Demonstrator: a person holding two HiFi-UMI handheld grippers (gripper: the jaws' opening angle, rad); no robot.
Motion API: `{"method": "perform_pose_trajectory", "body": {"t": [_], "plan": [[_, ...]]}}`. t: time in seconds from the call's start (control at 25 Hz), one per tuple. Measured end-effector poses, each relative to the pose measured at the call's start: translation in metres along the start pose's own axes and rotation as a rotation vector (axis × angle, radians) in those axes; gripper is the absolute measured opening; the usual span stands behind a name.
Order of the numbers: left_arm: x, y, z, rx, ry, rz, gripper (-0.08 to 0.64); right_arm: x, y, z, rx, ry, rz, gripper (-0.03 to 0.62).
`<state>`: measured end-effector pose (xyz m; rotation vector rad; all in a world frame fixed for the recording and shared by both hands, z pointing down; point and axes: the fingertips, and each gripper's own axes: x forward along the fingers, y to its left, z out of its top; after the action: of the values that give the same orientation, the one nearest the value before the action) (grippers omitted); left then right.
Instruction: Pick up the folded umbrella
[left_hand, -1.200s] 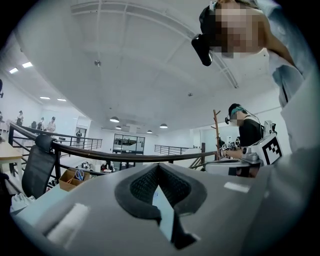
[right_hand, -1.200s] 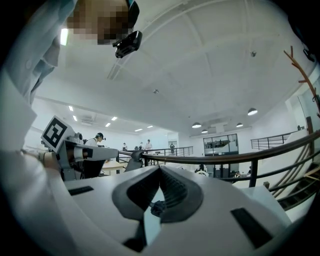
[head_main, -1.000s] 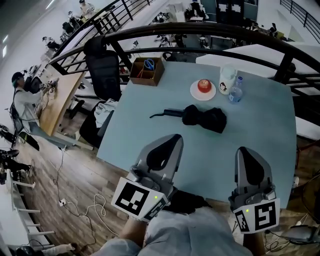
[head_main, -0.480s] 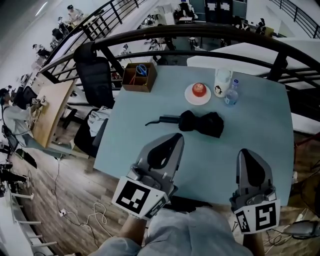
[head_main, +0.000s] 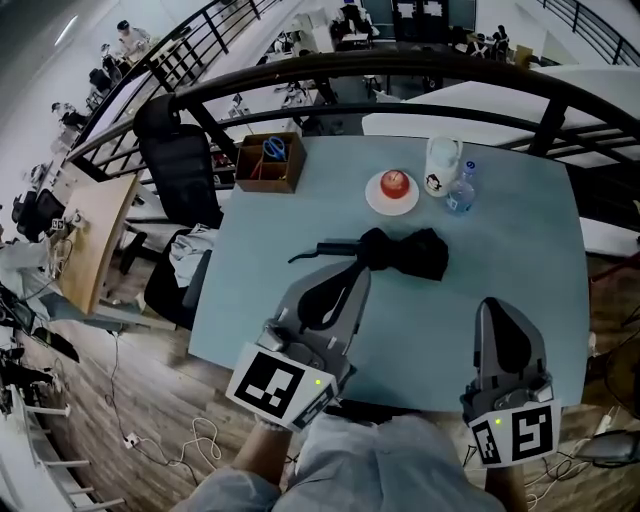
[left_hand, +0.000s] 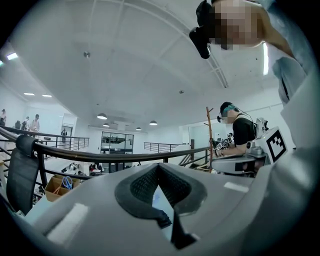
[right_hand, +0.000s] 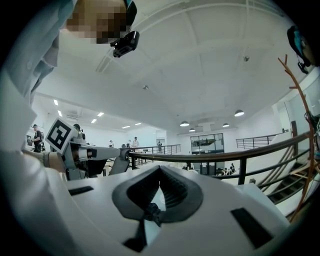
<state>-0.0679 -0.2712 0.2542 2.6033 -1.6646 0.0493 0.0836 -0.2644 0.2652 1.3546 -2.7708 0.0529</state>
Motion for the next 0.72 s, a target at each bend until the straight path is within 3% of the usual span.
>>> {"method": "perform_pose_trajectory", "body": {"t": [0.48, 0.72], "plan": [[0.024, 0.011, -0.014, 0.040, 0.054, -0.061, 0.005, 0.001, 0.000, -0.007, 0.005, 0.022, -0.052, 0.000], [0.042, 0.010, -0.034, 0.074, 0.102, -0.143, 0.006, -0.002, -0.006, -0.017, 0.015, 0.050, -0.087, 0.000]]}}
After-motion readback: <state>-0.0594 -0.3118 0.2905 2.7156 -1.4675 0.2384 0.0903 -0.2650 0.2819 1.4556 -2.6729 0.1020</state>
